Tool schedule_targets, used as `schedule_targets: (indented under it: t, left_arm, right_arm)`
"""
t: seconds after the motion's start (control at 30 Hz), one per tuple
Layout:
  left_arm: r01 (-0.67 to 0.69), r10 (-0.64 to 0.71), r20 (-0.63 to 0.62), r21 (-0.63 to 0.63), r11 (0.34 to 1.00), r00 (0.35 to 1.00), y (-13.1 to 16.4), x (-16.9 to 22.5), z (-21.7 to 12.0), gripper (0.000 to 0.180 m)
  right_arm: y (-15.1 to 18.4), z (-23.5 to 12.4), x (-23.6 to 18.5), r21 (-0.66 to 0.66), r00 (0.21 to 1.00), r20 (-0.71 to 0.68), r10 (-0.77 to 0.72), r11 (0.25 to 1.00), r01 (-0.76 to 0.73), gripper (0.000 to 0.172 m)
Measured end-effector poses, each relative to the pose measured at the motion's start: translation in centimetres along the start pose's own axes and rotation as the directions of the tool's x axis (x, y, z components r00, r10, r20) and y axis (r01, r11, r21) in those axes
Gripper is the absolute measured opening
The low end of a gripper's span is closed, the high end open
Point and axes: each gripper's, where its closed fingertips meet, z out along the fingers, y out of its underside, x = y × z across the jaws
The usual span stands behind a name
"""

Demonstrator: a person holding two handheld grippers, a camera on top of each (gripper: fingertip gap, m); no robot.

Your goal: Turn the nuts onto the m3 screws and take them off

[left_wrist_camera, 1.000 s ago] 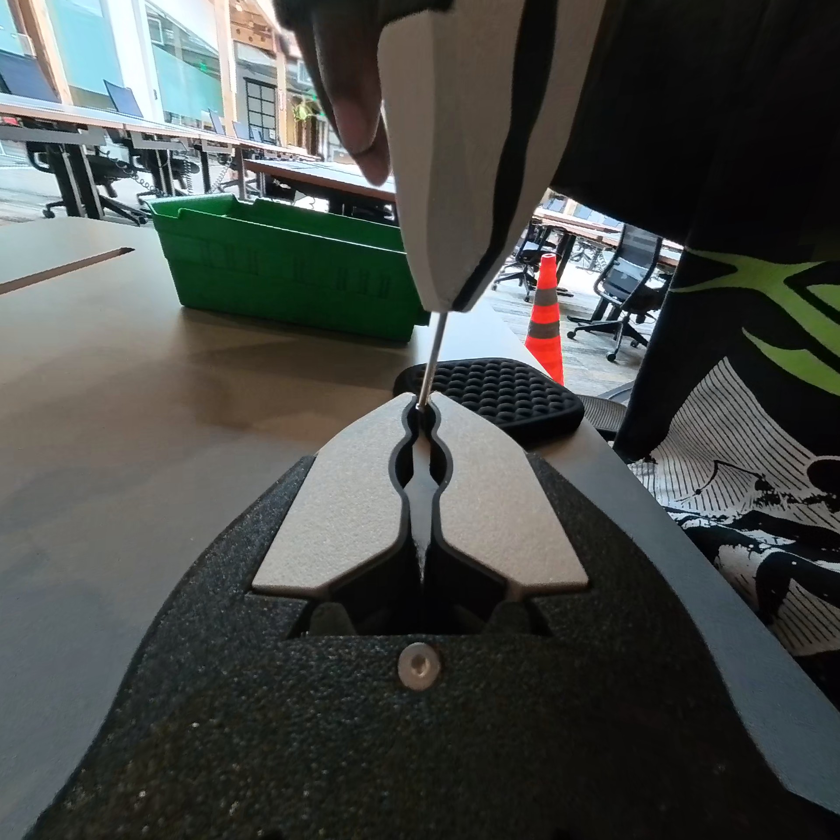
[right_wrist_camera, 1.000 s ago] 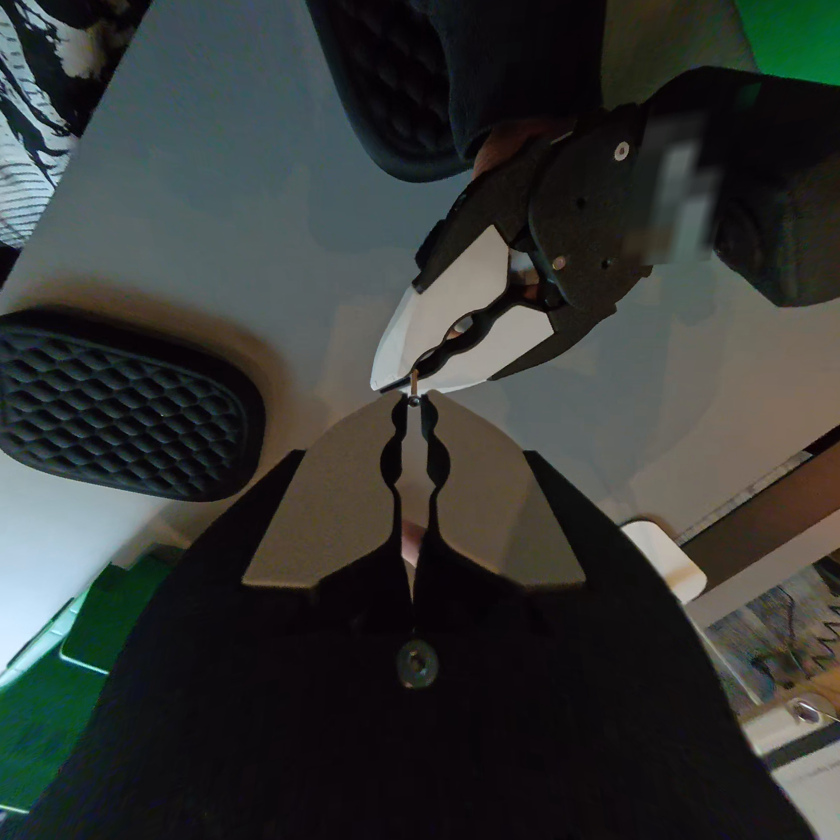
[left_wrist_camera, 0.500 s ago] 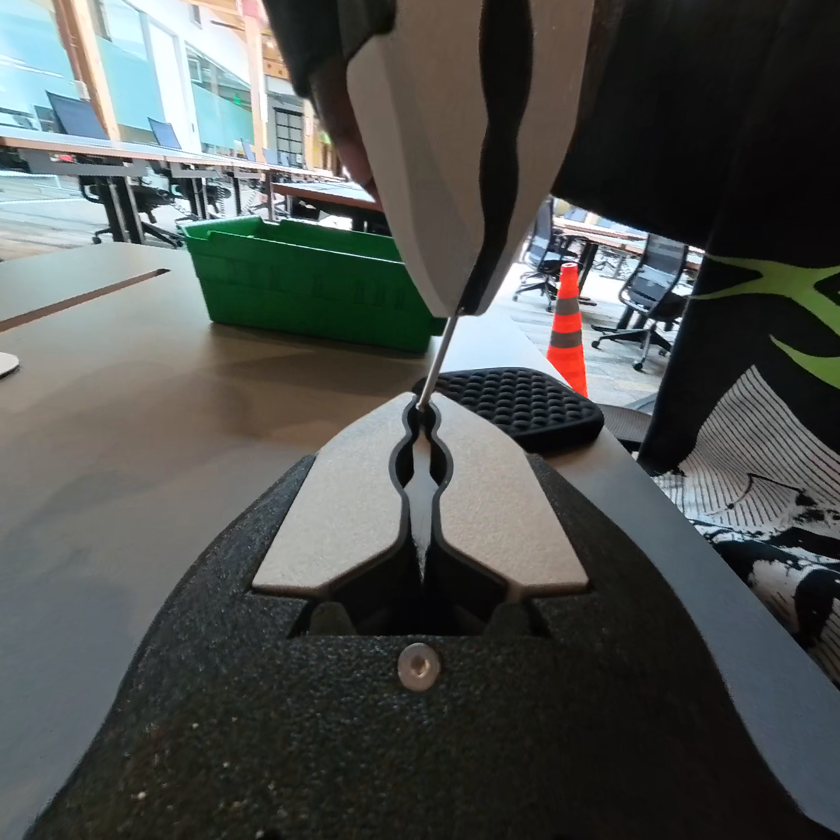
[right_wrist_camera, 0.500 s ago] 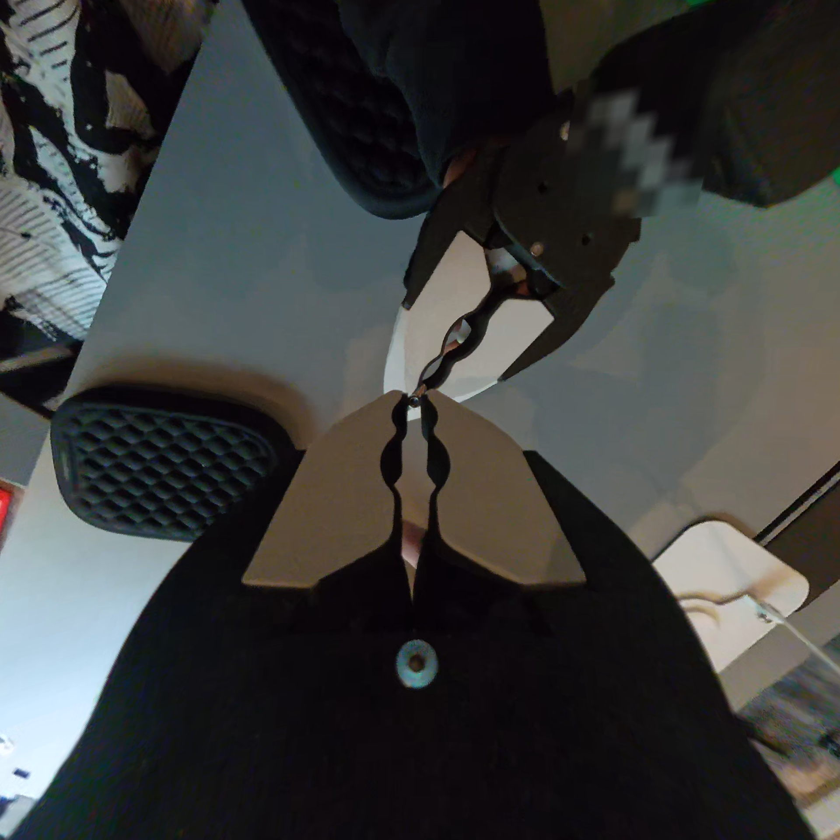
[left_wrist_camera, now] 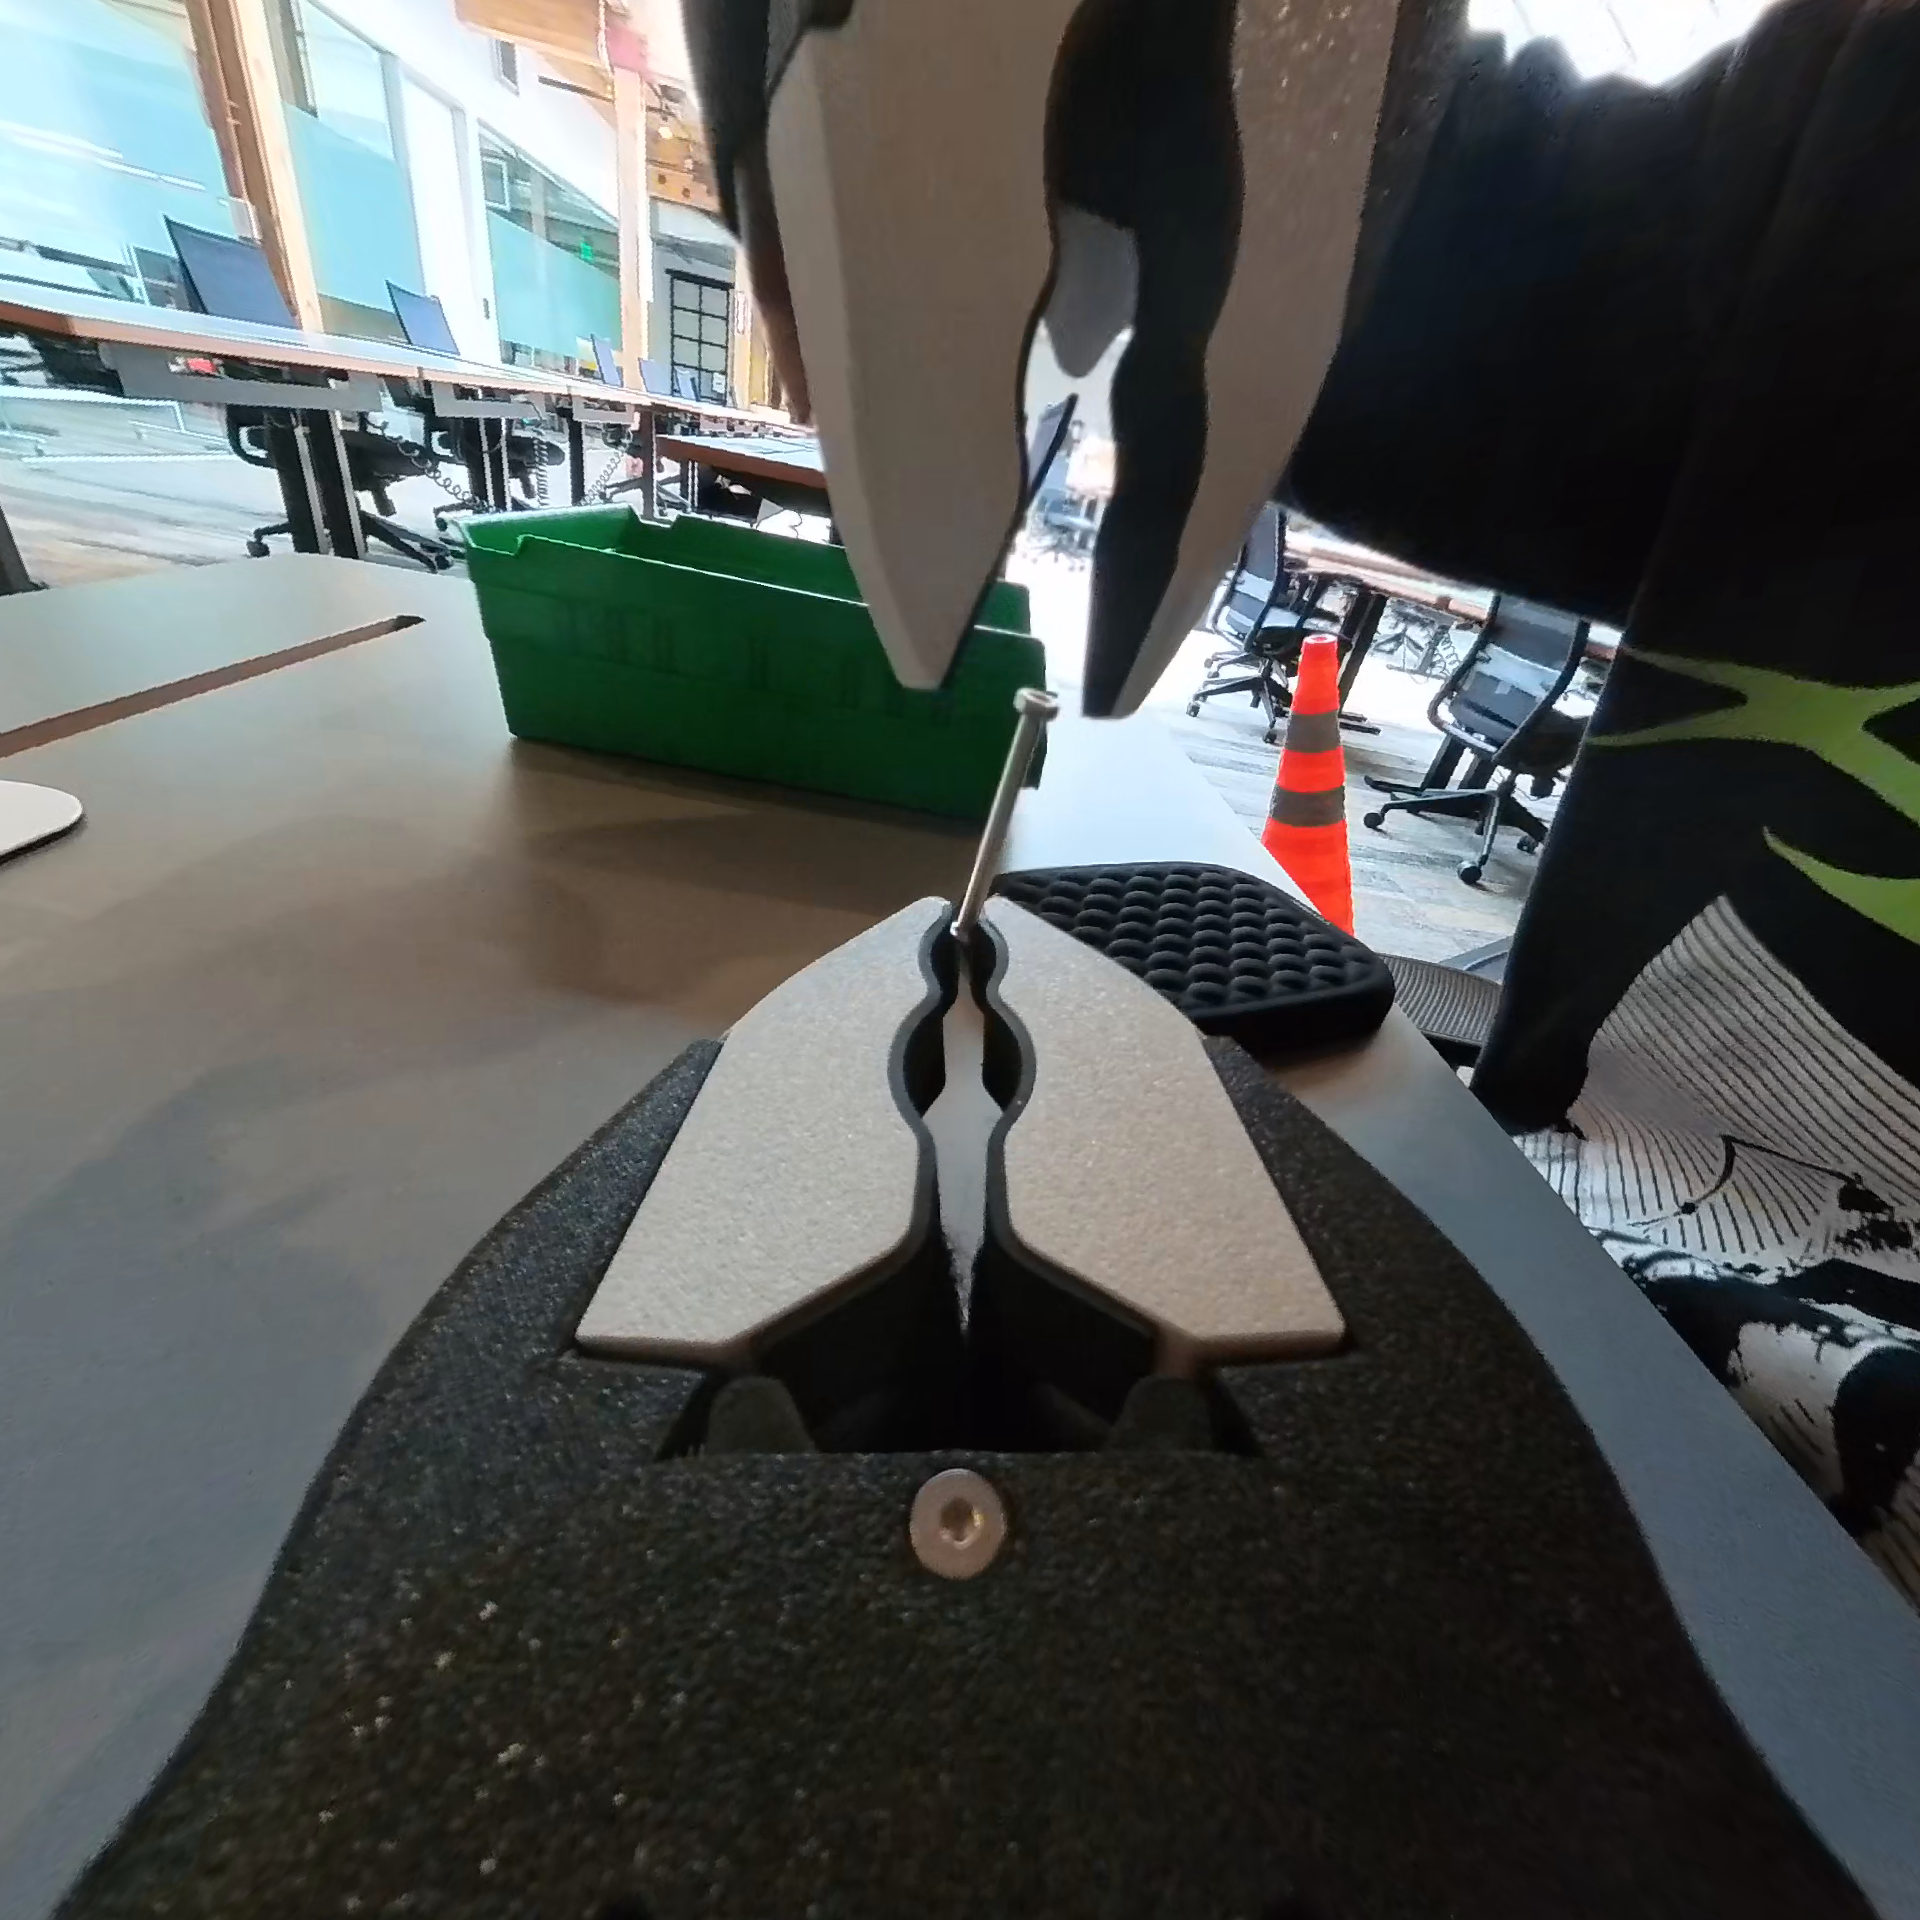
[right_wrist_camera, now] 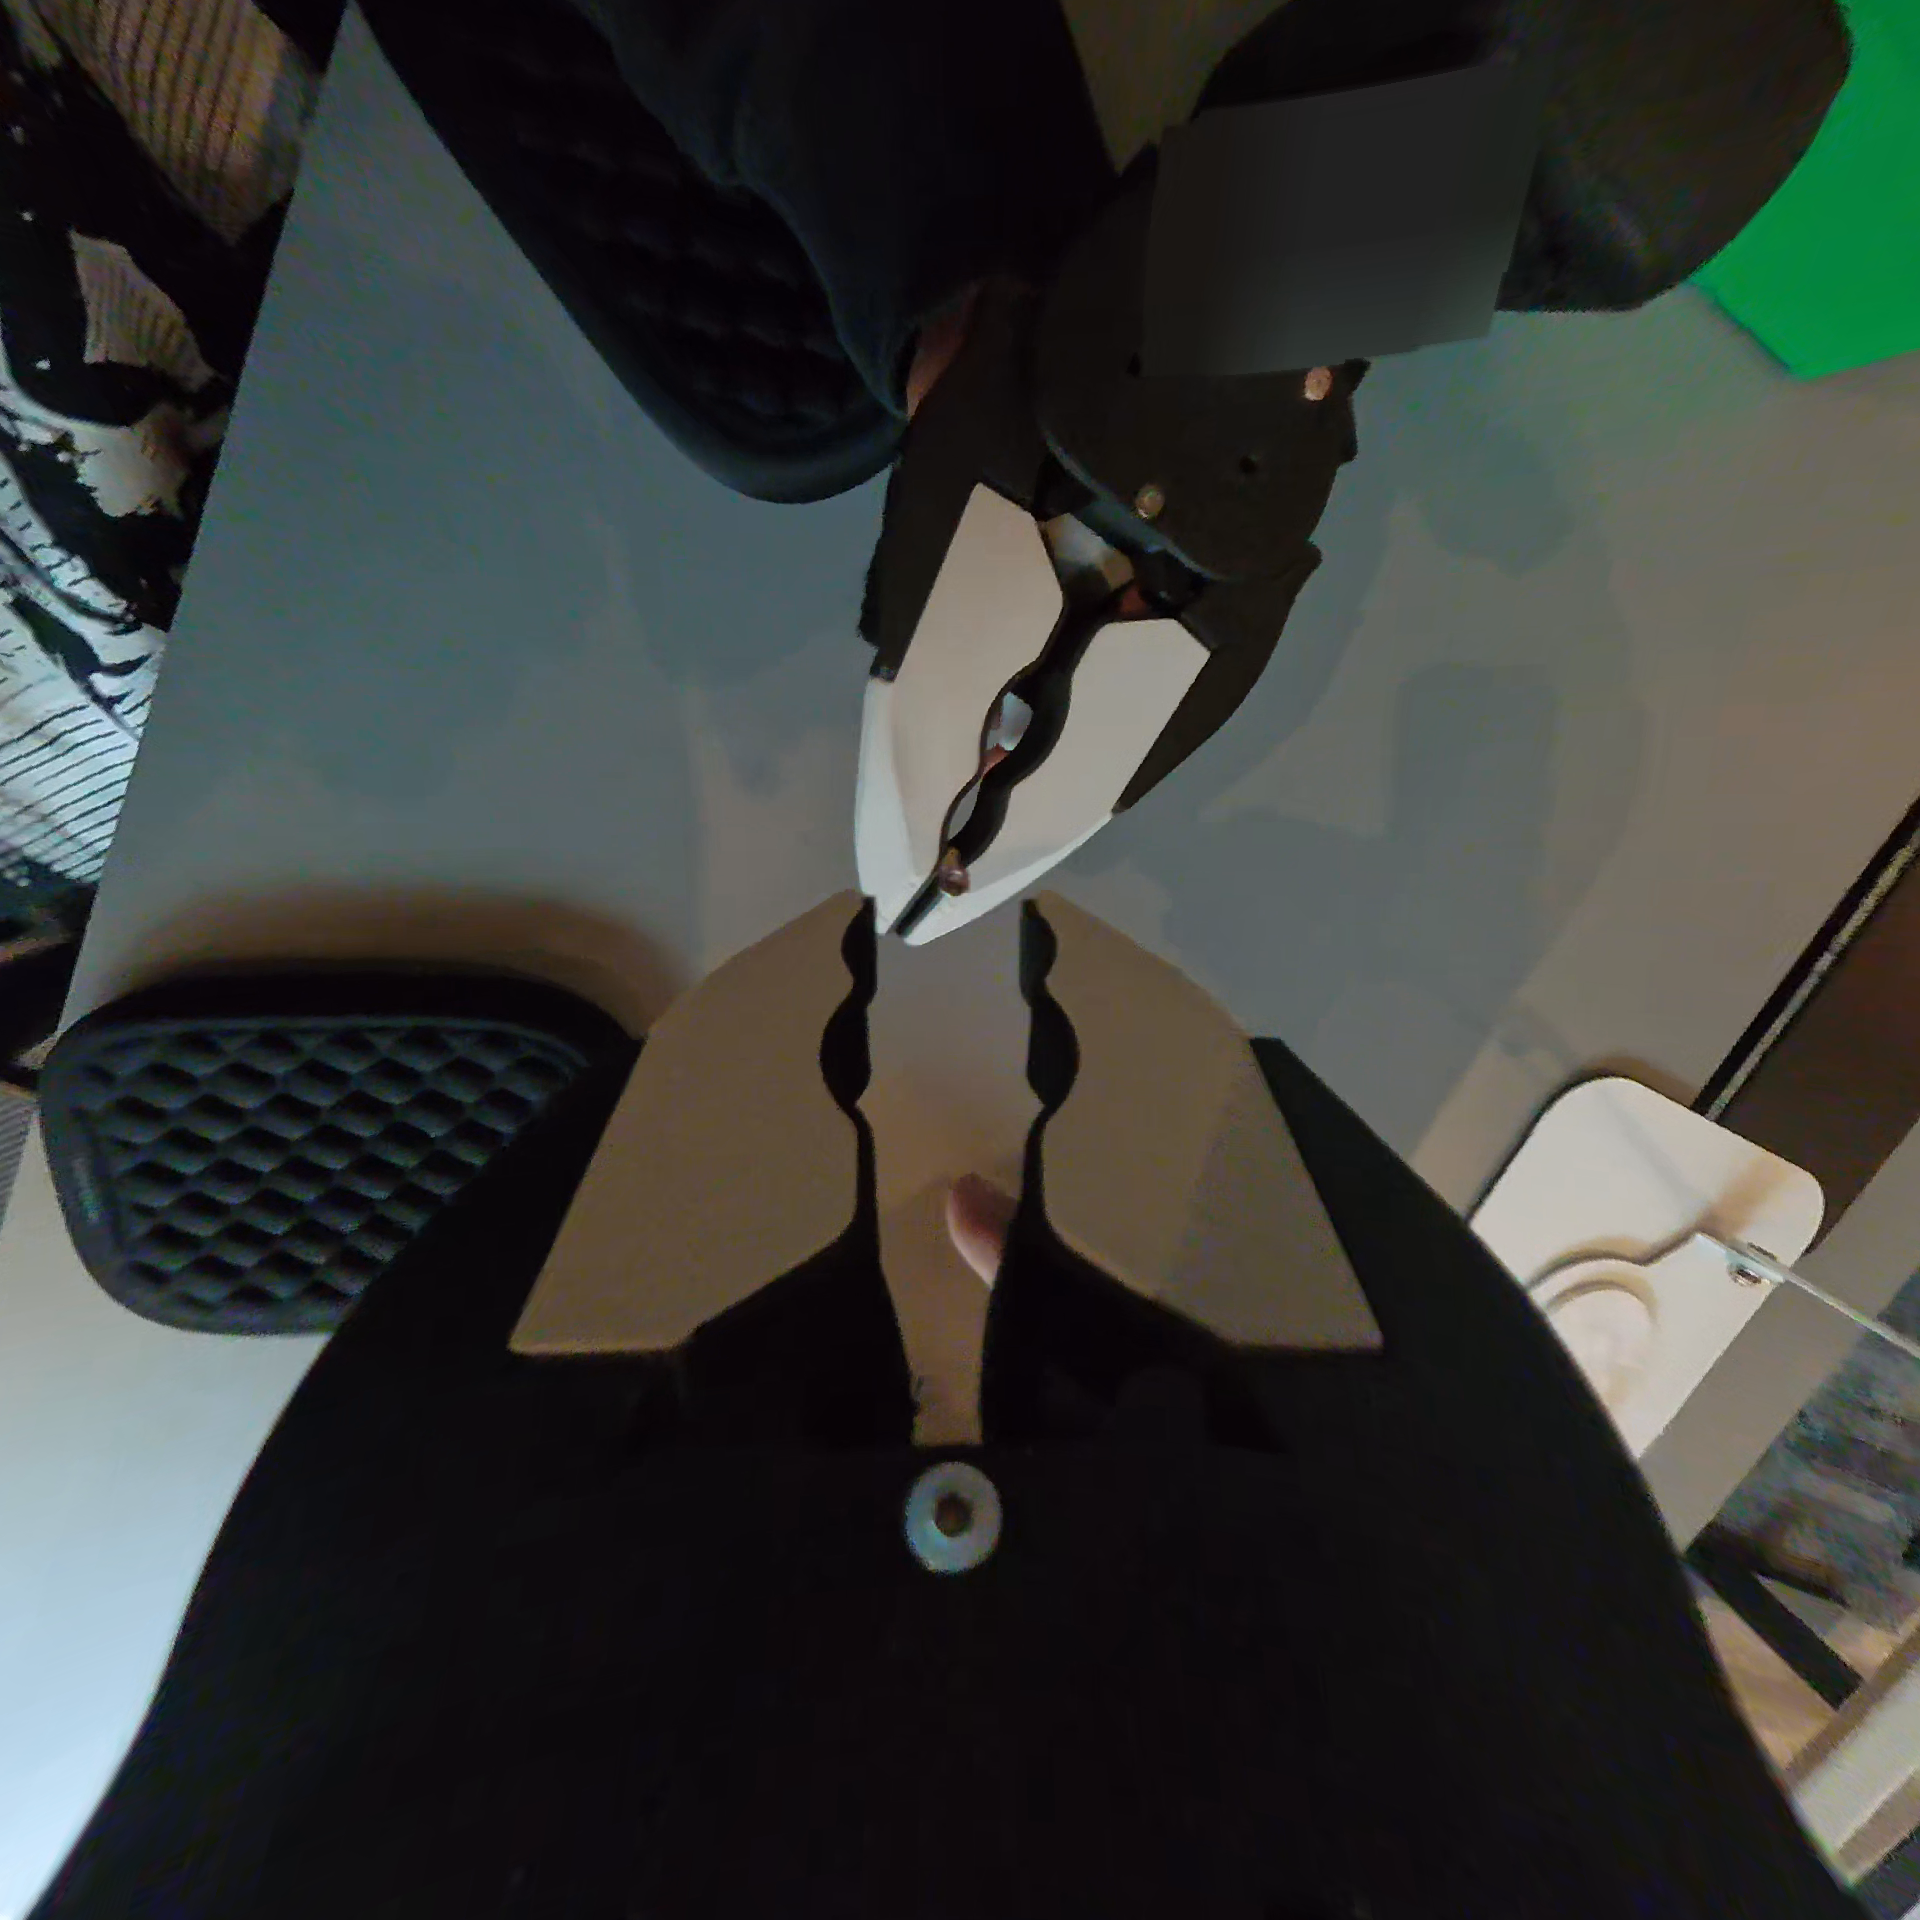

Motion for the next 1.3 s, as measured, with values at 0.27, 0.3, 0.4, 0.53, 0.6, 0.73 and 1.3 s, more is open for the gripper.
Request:
schedule_targets:
  t: [0.27, 0.3, 0.4, 0.53, 0.6, 0.73, 1.3]
  left_arm:
    - [0.048, -0.051, 0.047, 0.046, 0.998, 0.998, -0.5, -1.1, -0.4, 0.001]
    - [0.049, -0.051, 0.048, 0.046, 0.998, 0.998, -0.5, -1.1, -0.4, 0.001]
    - [0.053, -0.056, 0.054, 0.047, 0.997, 0.997, -0.5, -1.2, -0.4, 0.001]
    - [0.050, -0.052, 0.062, 0.037, 0.998, 0.997, -0.4, -1.2, -0.3, 0.001]
    - [0.048, -0.050, 0.067, 0.030, 0.998, 0.997, -0.3, -1.2, -0.3, 0.001]
    - [0.052, -0.054, 0.076, 0.024, 0.998, 0.996, -0.2, -1.3, -0.2, 0.001]
    - [0.080, -0.080, 0.112, 0.006, 0.997, 0.991, 0.1, -1.8, -0.3, 0.001]
  right_arm:
    - [-1.4, -0.6, 1.8, 0.606, 0.830, -0.225, 0.510, 0.740, -0.291, 0.062]
    - [-1.4, -0.6, 1.7, 0.683, 0.795, -0.197, 0.574, 0.661, -0.309, 0.062]
    - [-1.5, -0.6, 1.3, 0.833, 0.694, -0.133, 0.708, 0.459, -0.309, 0.059]
    - [-1.7, 0.2, 1.2, 0.895, 0.578, -0.113, 0.808, 0.336, -0.294, 0.062]
    - [-1.6, 0.3, 1.4, 0.916, 0.521, -0.102, 0.847, 0.285, -0.283, 0.066]
    - [-1.8, 1.1, 1.8, 0.923, 0.473, -0.126, 0.872, 0.278, -0.266, 0.072]
    - [-2.8, 1.5, 2.2, 0.928, 0.471, -0.133, 0.872, 0.277, -0.250, 0.072]
